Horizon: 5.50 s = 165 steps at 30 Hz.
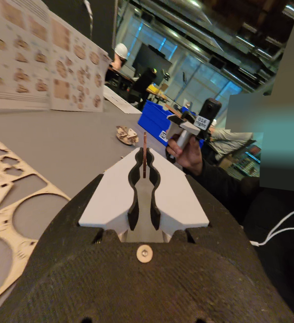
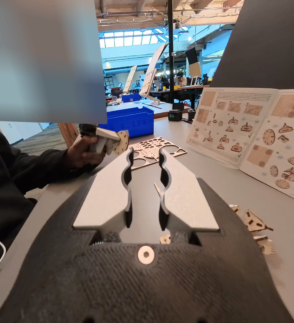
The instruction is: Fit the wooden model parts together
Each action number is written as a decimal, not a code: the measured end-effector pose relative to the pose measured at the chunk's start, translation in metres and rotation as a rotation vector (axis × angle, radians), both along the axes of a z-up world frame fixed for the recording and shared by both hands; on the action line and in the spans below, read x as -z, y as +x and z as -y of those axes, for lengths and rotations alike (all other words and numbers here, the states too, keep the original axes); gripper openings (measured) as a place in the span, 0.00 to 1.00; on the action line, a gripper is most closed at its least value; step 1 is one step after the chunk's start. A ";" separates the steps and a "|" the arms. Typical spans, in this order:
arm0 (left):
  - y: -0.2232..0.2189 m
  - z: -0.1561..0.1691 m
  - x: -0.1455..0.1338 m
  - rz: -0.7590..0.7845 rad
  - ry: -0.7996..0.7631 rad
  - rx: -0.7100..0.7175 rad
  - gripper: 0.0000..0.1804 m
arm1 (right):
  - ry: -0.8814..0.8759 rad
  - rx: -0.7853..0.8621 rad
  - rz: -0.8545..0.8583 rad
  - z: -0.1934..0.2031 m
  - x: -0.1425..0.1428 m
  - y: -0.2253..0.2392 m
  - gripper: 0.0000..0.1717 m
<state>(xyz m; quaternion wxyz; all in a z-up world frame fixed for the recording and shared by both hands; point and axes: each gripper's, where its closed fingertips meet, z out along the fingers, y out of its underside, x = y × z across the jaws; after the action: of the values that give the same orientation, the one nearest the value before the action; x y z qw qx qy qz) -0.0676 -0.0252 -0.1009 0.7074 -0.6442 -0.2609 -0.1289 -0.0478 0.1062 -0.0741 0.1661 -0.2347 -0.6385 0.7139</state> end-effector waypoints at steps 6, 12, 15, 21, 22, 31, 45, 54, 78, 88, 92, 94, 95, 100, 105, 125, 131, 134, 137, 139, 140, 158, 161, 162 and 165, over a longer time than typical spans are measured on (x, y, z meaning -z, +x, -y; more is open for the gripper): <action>-0.004 0.001 0.008 -0.015 -0.060 -0.019 0.00 | 0.063 0.001 0.017 0.007 0.012 -0.002 0.16; -0.001 -0.001 0.010 0.037 -0.039 0.016 0.00 | 0.067 -0.025 0.045 0.014 0.019 0.000 0.16; 0.000 -0.003 0.010 0.060 -0.024 0.035 0.00 | 0.072 -0.036 0.052 0.018 0.021 0.001 0.16; 0.004 -0.006 0.011 0.050 -0.039 0.051 0.00 | 0.087 -0.045 0.054 0.021 0.024 0.002 0.16; 0.004 -0.007 0.011 0.048 -0.041 0.052 0.00 | 0.087 -0.046 0.053 0.021 0.024 0.002 0.16; 0.006 -0.008 0.011 0.040 -0.041 0.062 0.00 | 0.086 -0.049 0.057 0.022 0.025 0.002 0.16; 0.084 -0.051 0.052 0.278 -0.208 0.523 0.00 | 0.094 -0.033 0.071 0.020 0.028 -0.002 0.17; 0.062 -0.050 0.057 0.223 -0.260 0.366 0.17 | 0.088 -0.025 0.070 0.018 0.027 -0.003 0.17; 0.012 -0.021 0.094 -0.130 -0.734 0.009 0.06 | 0.025 0.169 0.020 -0.021 0.003 -0.018 0.15; 0.023 -0.019 0.108 -0.142 -0.828 0.086 0.00 | -0.002 0.144 0.059 -0.019 0.007 -0.019 0.16; 0.025 -0.019 0.103 -0.109 -0.774 0.111 0.00 | 0.004 0.127 0.080 -0.016 0.013 -0.019 0.16; 0.024 -0.020 0.098 -0.087 -0.726 0.116 0.00 | 0.024 0.114 0.087 -0.011 0.017 -0.018 0.16; 0.024 -0.020 0.095 -0.076 -0.696 0.119 0.00 | 0.044 0.104 0.087 -0.007 0.020 -0.017 0.16; 0.023 -0.022 0.084 -0.022 -0.589 0.136 0.00 | 0.217 0.052 0.060 0.021 0.040 -0.008 0.15; 0.025 -0.030 0.083 -0.037 -0.587 0.137 0.01 | 0.247 0.016 0.055 0.033 0.045 -0.002 0.15; 0.029 -0.057 0.102 -0.160 -0.767 0.195 0.00 | 0.311 0.028 0.053 0.034 0.050 -0.001 0.14; 0.051 -0.045 0.088 -0.056 -0.607 0.302 0.00 | 0.325 0.054 0.041 0.028 0.051 -0.005 0.13; 0.059 -0.040 0.074 -0.053 -0.504 0.348 0.01 | 0.309 0.054 0.054 0.026 0.051 -0.007 0.13; 0.059 -0.039 0.072 -0.059 -0.487 0.346 0.03 | 0.277 0.052 0.069 0.023 0.050 -0.009 0.13; 0.061 -0.040 0.073 -0.068 -0.497 0.353 0.05 | 0.244 0.045 0.081 0.021 0.048 -0.010 0.13; 0.061 -0.040 0.073 -0.073 -0.502 0.352 0.06 | 0.224 0.046 0.087 0.019 0.046 -0.011 0.13; 0.058 -0.040 0.066 -0.137 -0.481 0.312 0.09 | 0.171 0.049 0.073 0.006 0.033 -0.014 0.19; 0.059 -0.038 0.070 -0.187 -0.527 0.288 0.09 | 0.188 0.034 0.082 0.011 0.038 -0.013 0.19; 0.060 -0.037 0.072 -0.192 -0.542 0.284 0.10 | 0.193 0.030 0.083 0.013 0.040 -0.012 0.19; 0.063 -0.035 0.073 -0.200 -0.554 0.276 0.10 | 0.204 0.027 0.086 0.014 0.043 -0.013 0.18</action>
<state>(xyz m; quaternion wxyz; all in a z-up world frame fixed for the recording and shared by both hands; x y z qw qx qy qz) -0.0046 0.0096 -0.1736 0.5034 -0.8508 -0.1256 -0.0837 -0.0604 0.0921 -0.1170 0.1714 -0.2556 -0.7113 0.6320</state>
